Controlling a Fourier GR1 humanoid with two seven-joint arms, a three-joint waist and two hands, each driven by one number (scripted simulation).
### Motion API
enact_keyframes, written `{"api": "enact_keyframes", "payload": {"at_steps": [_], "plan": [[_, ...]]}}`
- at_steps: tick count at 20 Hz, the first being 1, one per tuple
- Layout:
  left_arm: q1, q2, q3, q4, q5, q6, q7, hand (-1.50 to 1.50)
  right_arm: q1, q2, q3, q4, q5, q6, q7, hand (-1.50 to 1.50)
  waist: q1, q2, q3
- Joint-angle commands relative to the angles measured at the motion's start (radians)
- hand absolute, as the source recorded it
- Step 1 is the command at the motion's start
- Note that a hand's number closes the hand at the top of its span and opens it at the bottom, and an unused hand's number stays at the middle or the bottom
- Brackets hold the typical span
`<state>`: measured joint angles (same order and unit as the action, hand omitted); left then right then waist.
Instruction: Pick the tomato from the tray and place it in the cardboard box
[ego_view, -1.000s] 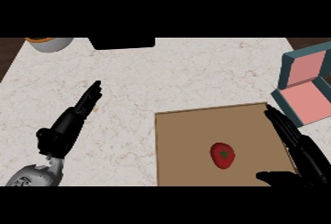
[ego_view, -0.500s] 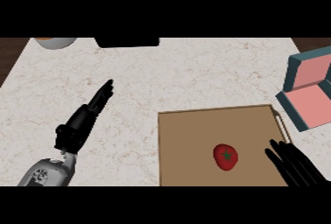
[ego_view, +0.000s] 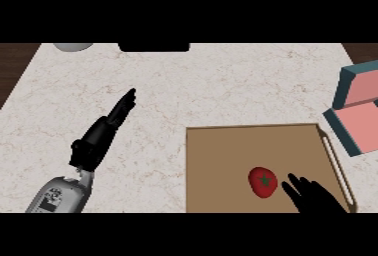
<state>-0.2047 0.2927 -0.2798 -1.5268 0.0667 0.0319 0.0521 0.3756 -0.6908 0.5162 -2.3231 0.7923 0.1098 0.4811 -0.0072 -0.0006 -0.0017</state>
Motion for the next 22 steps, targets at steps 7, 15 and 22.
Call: {"api": "enact_keyframes", "payload": {"at_steps": [7, 15, 22], "plan": [[0.022, -0.069, 0.02, 0.017, -0.079, -0.017, -0.029, 0.0, -0.155, 0.216, 0.082, 0.161, 0.076, 0.082, 0.071, -1.5, 0.006, 0.0, 0.002], [0.024, -0.118, 0.023, -0.015, -0.127, -0.035, 0.03, 0.0, -0.161, 0.265, 0.032, 0.238, 0.093, 0.124, 0.075, -1.5, 0.004, 0.0, 0.002], [-0.004, -0.061, 0.14, 0.012, -0.065, -0.156, 0.017, 0.0, -0.163, 0.296, 0.029, 0.327, 0.159, 0.043, -0.043, -1.5, 0.004, 0.0, 0.002]]}}
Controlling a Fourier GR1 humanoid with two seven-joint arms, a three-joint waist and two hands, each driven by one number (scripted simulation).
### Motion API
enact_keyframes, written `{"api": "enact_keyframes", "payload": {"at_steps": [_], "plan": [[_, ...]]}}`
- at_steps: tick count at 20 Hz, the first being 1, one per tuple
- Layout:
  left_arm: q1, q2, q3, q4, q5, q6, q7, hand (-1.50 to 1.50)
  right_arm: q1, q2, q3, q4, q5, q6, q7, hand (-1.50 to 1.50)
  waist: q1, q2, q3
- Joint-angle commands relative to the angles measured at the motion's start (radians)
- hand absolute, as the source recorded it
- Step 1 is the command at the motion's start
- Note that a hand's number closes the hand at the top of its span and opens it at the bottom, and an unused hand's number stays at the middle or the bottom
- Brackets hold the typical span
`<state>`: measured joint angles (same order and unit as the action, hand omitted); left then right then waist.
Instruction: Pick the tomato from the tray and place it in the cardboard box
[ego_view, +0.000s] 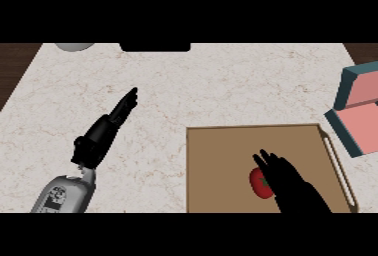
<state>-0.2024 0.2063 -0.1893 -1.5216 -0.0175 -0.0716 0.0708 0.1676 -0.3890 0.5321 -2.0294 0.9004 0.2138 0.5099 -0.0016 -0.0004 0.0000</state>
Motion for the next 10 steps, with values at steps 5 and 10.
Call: {"api": "enact_keyframes", "payload": {"at_steps": [5, 10], "plan": [[-0.028, -0.078, -0.006, 0.046, -0.08, 0.01, -0.006, 0.0, -0.043, 0.074, -0.001, 0.119, 0.078, 0.008, -0.035, -1.5, -0.001, 0.001, 0.0], [0.029, -0.046, 0.033, -0.028, -0.083, -0.026, 0.007, 0.0, -0.009, 0.089, 0.013, 0.065, 0.065, 0.088, -0.023, -1.5, 0.001, 0.0, 0.0]]}}
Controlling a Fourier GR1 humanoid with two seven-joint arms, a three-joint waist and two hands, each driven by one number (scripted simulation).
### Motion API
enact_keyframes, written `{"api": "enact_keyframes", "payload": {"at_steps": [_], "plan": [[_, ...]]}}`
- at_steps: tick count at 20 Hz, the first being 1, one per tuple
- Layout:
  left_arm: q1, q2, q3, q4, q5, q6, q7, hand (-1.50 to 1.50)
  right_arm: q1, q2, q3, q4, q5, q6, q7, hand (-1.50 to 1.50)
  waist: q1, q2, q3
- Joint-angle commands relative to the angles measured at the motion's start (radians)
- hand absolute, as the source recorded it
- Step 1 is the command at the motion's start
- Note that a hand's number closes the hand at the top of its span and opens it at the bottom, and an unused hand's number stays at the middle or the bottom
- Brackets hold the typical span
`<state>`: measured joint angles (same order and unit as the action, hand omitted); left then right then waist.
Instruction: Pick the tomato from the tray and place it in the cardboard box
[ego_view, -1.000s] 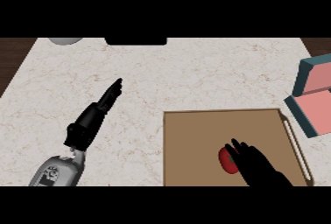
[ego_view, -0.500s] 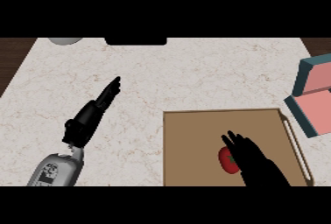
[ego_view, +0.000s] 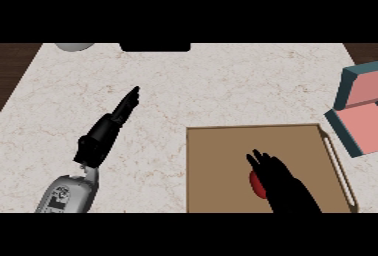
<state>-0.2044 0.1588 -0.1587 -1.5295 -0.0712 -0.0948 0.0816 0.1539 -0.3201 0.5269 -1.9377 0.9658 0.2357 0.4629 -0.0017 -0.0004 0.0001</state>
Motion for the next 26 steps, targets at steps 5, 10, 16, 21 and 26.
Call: {"api": "enact_keyframes", "payload": {"at_steps": [5, 10, 16, 21, 26], "plan": [[0.053, -0.04, -0.012, -0.058, -0.052, 0.01, 0.011, 0.0, -0.017, 0.007, -0.076, 0.133, -0.008, 0.012, -0.075, -1.5, 0.002, 0.0, 0.0], [0.059, -0.055, -0.001, -0.094, -0.052, -0.016, 0.038, 0.0, 0.08, 0.022, -0.003, 0.095, 0.072, -0.035, -0.078, -1.5, -0.001, -0.001, 0.0], [0.018, -0.055, 0.031, -0.054, -0.044, -0.062, 0.042, 0.0, -0.012, 0.036, -0.089, 0.257, 0.087, -0.058, -0.148, -1.5, 0.001, 0.0, 0.0], [0.043, -0.083, 0.024, -0.05, -0.058, -0.057, 0.037, 0.0, -0.092, 0.115, -0.061, 0.25, 0.144, 0.023, -0.056, -1.5, 0.002, 0.0, 0.0], [0.062, -0.044, 0.089, -0.023, -0.04, -0.084, -0.038, 0.0, -0.076, 0.074, -0.125, 0.363, 0.119, -0.047, -0.179, 1.5, 0.003, 0.001, 0.0]]}}
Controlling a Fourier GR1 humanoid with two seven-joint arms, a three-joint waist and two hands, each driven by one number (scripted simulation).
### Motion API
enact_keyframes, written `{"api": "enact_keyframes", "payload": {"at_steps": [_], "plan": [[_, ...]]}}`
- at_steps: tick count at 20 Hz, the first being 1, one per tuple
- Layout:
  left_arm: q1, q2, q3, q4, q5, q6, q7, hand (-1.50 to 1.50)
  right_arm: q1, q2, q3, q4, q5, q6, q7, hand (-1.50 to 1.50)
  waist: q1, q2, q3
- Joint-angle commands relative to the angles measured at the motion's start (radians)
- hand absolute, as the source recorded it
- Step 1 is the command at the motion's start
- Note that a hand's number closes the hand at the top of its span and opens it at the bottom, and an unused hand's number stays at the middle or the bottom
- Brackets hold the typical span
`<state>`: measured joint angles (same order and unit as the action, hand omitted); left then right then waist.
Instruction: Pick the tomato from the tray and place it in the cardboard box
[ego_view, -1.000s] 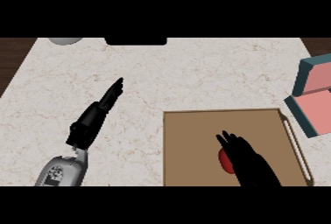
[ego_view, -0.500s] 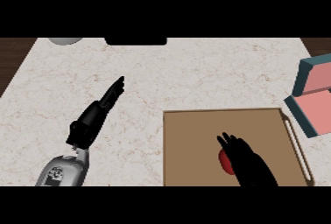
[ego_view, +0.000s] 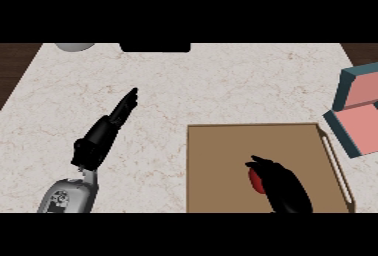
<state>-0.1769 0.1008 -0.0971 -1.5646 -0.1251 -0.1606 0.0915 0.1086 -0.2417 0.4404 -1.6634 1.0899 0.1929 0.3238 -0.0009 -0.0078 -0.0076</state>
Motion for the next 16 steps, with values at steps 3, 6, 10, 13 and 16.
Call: {"api": "enact_keyframes", "payload": {"at_steps": [3, 6, 10, 13, 16], "plan": [[-0.015, -0.024, -0.003, 0.075, -0.026, 0.003, -0.062, 0.0, -0.074, -0.014, -0.041, 0.091, 0.014, 0.016, -0.068, 1.5, 0.001, 0.008, 0.008], [-0.023, -0.037, -0.008, 0.029, -0.029, 0.004, 0.001, 0.0, -0.054, 0.022, -0.006, 0.091, 0.081, -0.05, -0.061, 1.5, 0.0, 0.007, 0.008], [0.021, -0.005, 0.013, 0.023, -0.027, 0.002, -0.02, 0.0, 0.094, -0.295, -0.137, -0.019, -0.083, -0.115, -0.431, 1.5, -0.013, 0.005, 0.008], [0.032, -0.013, 0.009, 0.04, -0.026, 0.004, -0.057, 0.0, 0.104, -0.469, -0.263, 0.049, -0.197, -0.172, -0.709, 1.5, -0.033, 0.007, 0.011], [0.017, 0.009, 0.031, 0.012, -0.012, -0.009, -0.03, 0.0, 0.153, -0.539, -0.388, 0.145, -0.276, -0.313, -0.92, 1.5, -0.027, 0.004, 0.011]]}}
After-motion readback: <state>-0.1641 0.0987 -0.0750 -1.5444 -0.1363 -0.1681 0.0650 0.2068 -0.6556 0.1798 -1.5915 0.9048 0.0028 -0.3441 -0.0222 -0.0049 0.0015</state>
